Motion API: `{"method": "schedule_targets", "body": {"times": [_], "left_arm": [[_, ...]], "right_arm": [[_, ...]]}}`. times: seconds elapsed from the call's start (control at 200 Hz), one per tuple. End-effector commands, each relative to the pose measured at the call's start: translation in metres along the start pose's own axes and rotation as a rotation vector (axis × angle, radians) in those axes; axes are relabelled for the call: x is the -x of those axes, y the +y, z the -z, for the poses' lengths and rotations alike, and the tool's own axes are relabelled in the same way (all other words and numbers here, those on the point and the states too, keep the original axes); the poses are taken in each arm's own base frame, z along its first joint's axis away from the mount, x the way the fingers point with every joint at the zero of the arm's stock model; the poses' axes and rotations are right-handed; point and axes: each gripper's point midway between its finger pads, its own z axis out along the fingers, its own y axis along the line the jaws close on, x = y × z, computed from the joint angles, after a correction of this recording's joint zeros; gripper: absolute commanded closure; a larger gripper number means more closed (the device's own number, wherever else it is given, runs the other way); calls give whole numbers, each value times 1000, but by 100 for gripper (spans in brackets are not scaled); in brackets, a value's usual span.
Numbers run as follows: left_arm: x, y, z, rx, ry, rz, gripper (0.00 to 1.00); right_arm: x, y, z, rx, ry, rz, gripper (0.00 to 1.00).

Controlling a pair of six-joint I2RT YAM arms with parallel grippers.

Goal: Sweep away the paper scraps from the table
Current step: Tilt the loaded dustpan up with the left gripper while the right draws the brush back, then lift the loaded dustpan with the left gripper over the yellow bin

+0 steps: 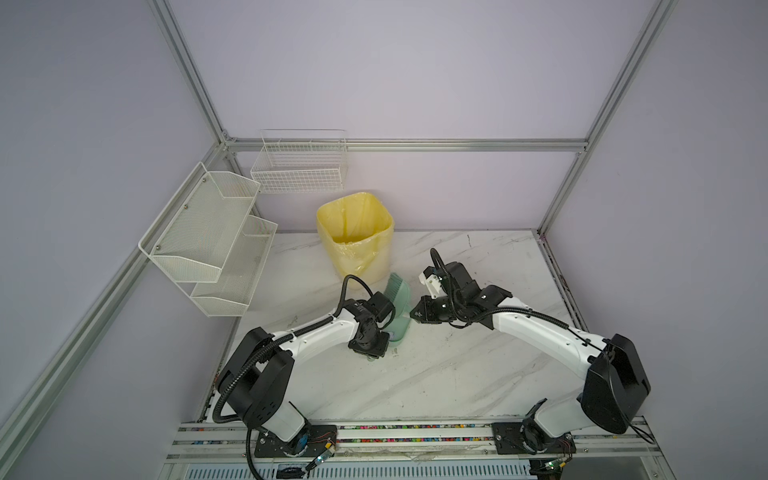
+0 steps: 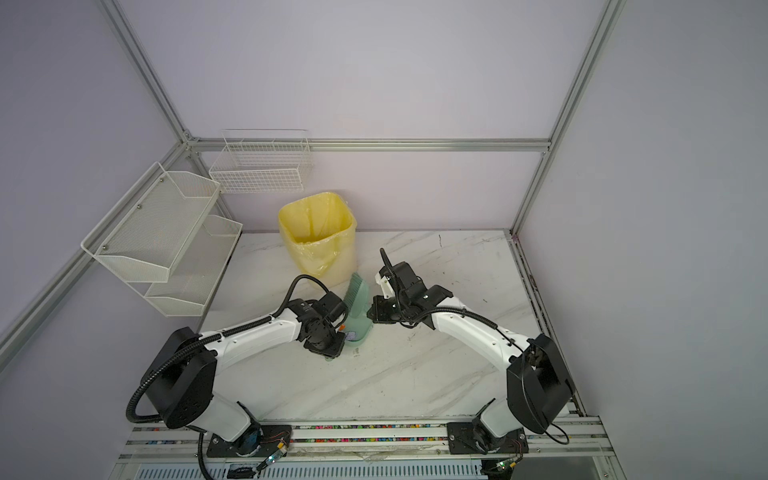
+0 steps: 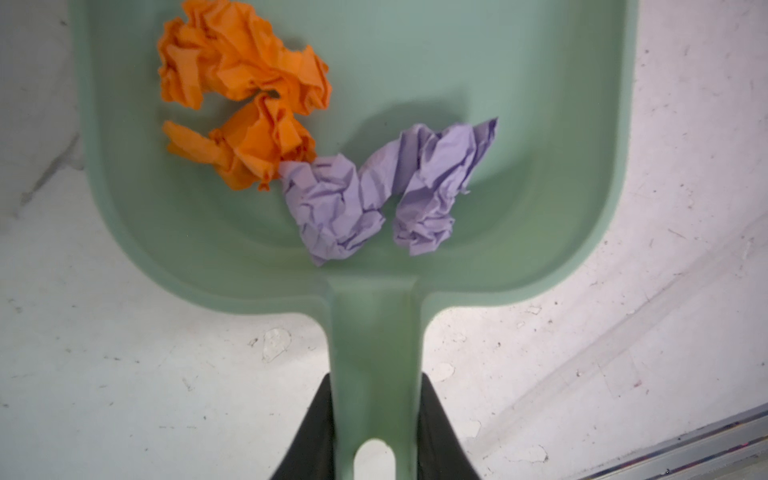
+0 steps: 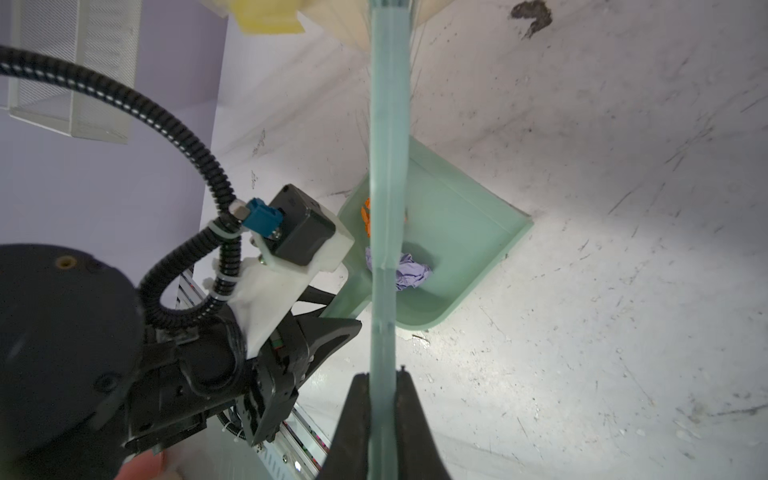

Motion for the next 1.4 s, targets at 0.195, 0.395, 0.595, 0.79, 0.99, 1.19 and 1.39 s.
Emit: {"method": "schedule_targets", "body": {"times": [0.195, 0.395, 0.595, 0.79, 0.99, 1.19, 1.39], "left_arm": [[5, -6, 29, -43, -112, -8, 87], [11, -10, 56, -74, -203, -11, 88], [12, -11, 63, -86, -216, 2, 88], [14, -17, 73, -111, -227, 4, 88], [14, -23, 93, -143, -236, -6, 88], [17, -29, 121, -181, -278, -14, 87], [21, -31, 150, -198, -329, -16, 87]], "right_arm": [[24, -6, 33, -48, -166, -49, 100], [30, -22, 65, -52, -255, -86, 100], [37, -36, 83, -62, -307, -129, 100], [41, -48, 88, -80, -336, -154, 100], [45, -57, 89, -91, -367, -192, 100], [47, -68, 86, -108, -382, -218, 100], [47, -76, 80, -107, -385, -240, 100]]}}
